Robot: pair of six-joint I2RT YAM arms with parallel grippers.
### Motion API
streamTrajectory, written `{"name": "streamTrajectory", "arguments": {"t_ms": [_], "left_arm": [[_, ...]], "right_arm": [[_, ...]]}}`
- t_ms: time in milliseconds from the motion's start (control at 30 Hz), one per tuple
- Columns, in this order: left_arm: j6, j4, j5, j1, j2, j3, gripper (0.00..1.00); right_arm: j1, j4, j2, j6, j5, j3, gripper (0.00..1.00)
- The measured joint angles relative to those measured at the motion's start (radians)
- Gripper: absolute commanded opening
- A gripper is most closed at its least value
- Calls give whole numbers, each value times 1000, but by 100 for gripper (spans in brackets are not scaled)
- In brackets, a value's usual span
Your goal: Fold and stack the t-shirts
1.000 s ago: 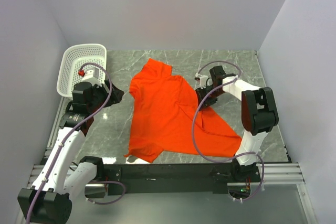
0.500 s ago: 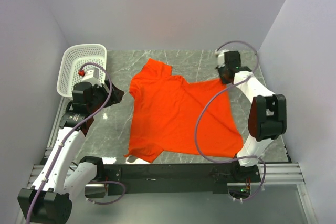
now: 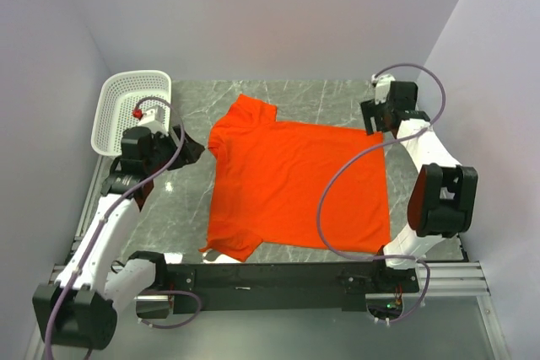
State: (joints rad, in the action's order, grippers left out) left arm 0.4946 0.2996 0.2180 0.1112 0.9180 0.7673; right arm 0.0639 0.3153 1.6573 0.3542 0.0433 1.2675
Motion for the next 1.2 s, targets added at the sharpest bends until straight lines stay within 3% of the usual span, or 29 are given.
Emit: {"name": "streamTrajectory", "arguments": {"t_ms": [100, 200, 333, 533, 600, 833, 1033, 1200], "left_arm": [[12, -28, 47, -11, 116, 12, 75], [21, -26, 95, -14, 330, 97, 72], [11, -14, 134, -14, 671, 360, 69], [-75, -18, 194, -16, 1130, 844, 67], [-114, -16, 232, -16, 1252, 961, 71], [-163, -13, 354, -14, 1447, 1085, 72], [-161, 34, 385, -10, 1585, 1317, 61], [-170, 62, 407, -7, 1613, 1339, 46]], "right_arm": [[4, 76, -43, 51, -272, -57, 80], [-3, 151, -58, 82, -521, -112, 77], [-7, 240, -51, 90, -704, -119, 75], [-2, 265, -49, 89, -763, -118, 75], [7, 271, -47, 89, -771, -116, 75], [45, 294, -18, 89, -800, -75, 75], [59, 303, -13, 86, -840, -69, 75], [66, 312, -10, 87, -851, -68, 75]]}}
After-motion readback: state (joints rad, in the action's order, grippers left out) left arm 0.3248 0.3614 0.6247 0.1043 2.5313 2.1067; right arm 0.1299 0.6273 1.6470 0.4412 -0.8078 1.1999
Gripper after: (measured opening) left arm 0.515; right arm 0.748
